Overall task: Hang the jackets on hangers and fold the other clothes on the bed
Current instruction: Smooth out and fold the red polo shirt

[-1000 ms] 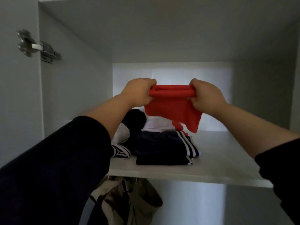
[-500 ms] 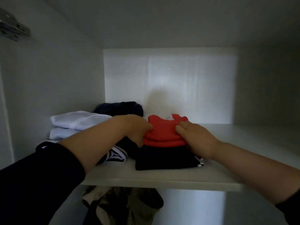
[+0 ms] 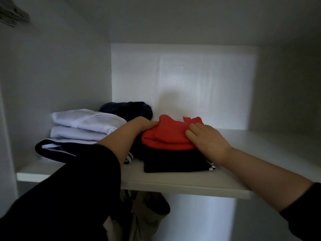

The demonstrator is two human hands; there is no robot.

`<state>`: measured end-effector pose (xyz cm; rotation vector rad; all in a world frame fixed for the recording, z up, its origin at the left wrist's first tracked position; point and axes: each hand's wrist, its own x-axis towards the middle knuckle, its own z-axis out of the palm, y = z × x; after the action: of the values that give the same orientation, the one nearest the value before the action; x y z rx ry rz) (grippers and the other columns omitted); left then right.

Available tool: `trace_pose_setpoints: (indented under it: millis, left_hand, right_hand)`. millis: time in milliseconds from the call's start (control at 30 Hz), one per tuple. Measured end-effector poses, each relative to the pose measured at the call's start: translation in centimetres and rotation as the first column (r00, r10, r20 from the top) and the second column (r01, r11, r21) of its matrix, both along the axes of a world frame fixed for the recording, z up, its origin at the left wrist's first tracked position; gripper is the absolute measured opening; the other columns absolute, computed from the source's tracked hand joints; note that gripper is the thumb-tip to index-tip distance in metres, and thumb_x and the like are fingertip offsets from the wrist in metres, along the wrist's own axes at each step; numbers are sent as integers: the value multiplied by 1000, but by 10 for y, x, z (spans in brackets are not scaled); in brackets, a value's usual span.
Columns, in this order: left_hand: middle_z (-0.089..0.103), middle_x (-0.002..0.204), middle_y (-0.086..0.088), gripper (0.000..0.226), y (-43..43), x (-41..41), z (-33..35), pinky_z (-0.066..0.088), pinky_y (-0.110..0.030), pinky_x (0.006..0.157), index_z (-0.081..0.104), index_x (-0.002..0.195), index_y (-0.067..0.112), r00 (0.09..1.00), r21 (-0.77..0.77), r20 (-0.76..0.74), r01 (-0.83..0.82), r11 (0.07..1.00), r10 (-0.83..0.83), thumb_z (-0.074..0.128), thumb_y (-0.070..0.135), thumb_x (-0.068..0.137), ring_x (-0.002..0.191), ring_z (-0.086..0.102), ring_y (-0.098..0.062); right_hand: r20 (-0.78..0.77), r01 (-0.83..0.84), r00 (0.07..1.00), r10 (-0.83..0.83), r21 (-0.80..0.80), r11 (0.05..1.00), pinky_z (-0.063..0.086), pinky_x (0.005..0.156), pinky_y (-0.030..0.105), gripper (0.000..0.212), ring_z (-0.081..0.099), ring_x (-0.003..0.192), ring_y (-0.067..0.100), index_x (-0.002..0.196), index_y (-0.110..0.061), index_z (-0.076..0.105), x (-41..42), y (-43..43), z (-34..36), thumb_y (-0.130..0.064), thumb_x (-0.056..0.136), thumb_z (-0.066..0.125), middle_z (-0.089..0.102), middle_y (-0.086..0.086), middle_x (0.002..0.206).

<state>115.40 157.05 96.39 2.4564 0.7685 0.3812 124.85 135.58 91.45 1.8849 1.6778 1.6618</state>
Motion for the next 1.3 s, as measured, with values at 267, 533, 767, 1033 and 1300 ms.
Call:
trace_pose_setpoints:
  millis: [267,533,767,1033,1300]
  left_hand:
    - [64,92,-12,35,16,10,-10,38,-29,69,49,68,6,969,145,214,-154,977,121,62,31,89,85,58,-26]
    - [59,124,-17,36,-10,13,15,44,-36,89,60,115,0,995,534,57,39,845,-82,38,25,100,111,56,-31]
    - [16,159,-4,82,-5,39,-35,16,-43,118,10,154,21,934,348,-197,352,869,-300,17,72,89,145,19,-23]
    - [27,156,-9,72,-18,32,-37,24,-42,115,22,152,20,970,425,-226,176,888,-85,18,63,94,140,30,-28]
    - [6,161,-5,56,-52,3,-27,7,-46,118,21,151,19,927,609,-248,375,699,-280,19,46,102,148,4,-22]
  right_hand:
    - [-70,119,990,-126,-94,988,31,51,31,38,56,68,28,91,-14,43,-7,2,6,-3,62,65,55,9,83]
    - [-855,98,494,-158,-126,987,40,66,26,32,56,80,19,76,-18,61,-14,-3,77,-29,100,43,59,-4,78]
    - [-902,156,289,-320,-285,946,30,110,35,46,44,130,28,138,-11,46,16,43,19,-30,104,22,47,14,142]
    - [-945,228,176,-275,-233,945,32,105,34,48,45,126,27,132,-10,50,17,28,10,-31,103,17,48,14,140]
    - [-960,420,229,-162,-53,906,29,110,47,53,35,135,30,134,-5,45,-6,7,-7,-40,102,20,32,17,150]
